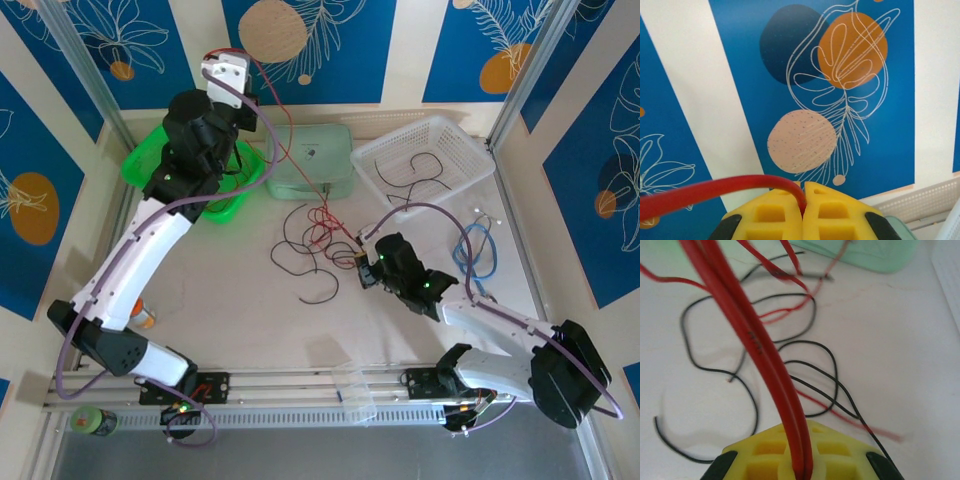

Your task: Untangle the cables

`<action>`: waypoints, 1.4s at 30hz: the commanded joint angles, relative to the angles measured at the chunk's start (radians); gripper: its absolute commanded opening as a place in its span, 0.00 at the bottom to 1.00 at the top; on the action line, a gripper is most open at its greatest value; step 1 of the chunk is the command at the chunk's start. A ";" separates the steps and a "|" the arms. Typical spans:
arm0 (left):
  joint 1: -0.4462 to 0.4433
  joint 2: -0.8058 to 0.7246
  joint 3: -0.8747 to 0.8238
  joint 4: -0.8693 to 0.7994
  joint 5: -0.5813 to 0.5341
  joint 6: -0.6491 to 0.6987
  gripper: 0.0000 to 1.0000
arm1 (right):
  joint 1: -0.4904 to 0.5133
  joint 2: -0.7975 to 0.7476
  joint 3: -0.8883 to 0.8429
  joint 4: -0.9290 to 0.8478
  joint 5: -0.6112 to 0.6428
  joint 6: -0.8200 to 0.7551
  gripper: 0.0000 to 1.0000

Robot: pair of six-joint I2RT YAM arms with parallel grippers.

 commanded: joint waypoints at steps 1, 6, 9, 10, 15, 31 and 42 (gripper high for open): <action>0.032 -0.071 0.054 0.056 -0.017 0.012 0.00 | -0.061 0.034 0.044 -0.111 0.002 0.095 0.00; 0.064 -0.117 0.041 0.042 -0.047 0.057 0.00 | -0.116 0.065 0.077 -0.159 -0.001 0.121 0.00; 0.081 -0.140 0.021 0.040 -0.067 0.084 0.00 | -0.151 0.078 0.094 -0.203 0.006 0.153 0.00; 0.085 -0.146 0.016 0.038 -0.073 0.088 0.00 | -0.162 0.079 0.098 -0.214 0.005 0.162 0.00; 0.093 -0.168 -0.014 0.009 -0.020 0.054 0.00 | -0.190 0.054 0.114 -0.241 -0.118 0.147 0.39; 0.086 -0.143 -0.062 -0.113 0.394 -0.199 0.00 | -0.138 -0.081 0.309 -0.154 -0.519 0.154 0.86; 0.077 -0.162 0.066 -0.132 0.438 -0.229 0.01 | -0.053 0.407 0.562 -0.052 -0.519 0.713 0.87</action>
